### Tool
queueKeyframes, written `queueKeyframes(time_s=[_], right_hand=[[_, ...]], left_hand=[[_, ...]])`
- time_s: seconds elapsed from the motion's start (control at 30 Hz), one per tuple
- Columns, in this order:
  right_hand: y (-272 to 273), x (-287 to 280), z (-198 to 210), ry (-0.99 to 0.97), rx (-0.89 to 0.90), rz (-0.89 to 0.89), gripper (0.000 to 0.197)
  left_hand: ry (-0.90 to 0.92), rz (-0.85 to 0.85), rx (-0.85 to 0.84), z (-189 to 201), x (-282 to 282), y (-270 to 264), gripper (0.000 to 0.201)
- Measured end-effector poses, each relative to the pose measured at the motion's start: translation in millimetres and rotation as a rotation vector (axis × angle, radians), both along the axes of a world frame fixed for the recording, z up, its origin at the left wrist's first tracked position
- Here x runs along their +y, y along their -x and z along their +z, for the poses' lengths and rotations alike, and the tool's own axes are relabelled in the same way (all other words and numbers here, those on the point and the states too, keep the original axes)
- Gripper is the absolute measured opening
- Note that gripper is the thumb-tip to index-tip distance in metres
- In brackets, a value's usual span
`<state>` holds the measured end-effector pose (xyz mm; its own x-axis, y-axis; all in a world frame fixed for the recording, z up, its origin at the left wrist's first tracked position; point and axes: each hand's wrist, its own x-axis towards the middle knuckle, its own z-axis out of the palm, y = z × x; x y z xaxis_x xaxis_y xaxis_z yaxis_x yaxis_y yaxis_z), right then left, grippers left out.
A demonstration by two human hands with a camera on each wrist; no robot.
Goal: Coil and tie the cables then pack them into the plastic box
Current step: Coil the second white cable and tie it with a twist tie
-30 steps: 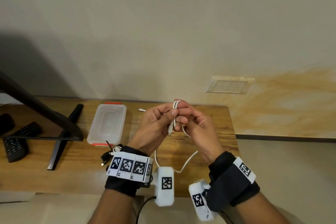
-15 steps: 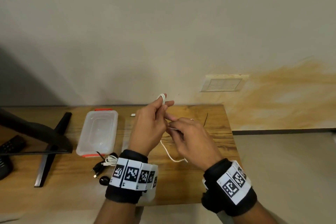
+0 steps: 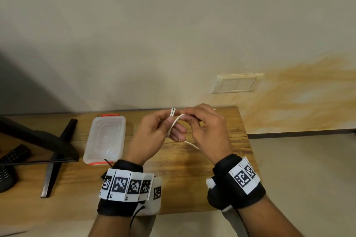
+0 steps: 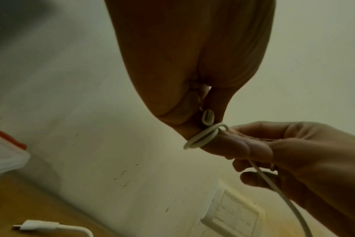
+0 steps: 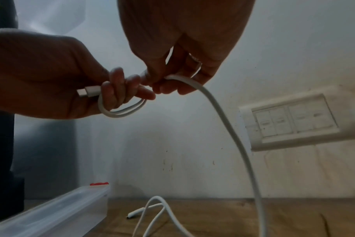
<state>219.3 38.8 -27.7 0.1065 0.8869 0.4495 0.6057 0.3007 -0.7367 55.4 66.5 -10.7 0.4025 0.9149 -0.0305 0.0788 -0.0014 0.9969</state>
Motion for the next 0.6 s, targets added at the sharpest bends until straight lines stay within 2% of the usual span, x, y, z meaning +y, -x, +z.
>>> queueKeyframes(time_s=[0.13,0.27,0.37,0.47,0.6], right_hand=[[6.0,-1.4,5.3,-0.014,0.095,0.105,0.023],[14.1,-9.3,2.3,0.051,0.022,0.26,0.014],[18.1,-13.4,2.1,0.13,0.041,0.356,0.016],[20.6,-16.8,6.4,0.321,0.098,0.474,0.016],[18.1,-14.7,9.1,0.421,0.058,0.481,0.02]], left_hand=[[0.011,0.217,-0.092,-2.4,5.0,3.5,0.026],[0.057,0.39,-0.242,0.3,14.0,5.8,0.026],[0.094,0.415,-0.251,0.3,16.0,8.2,0.024],[0.141,0.412,-0.239,-1.3,17.5,15.4,0.024],[0.151,0.403,-0.155,-5.9,20.3,22.2,0.024]])
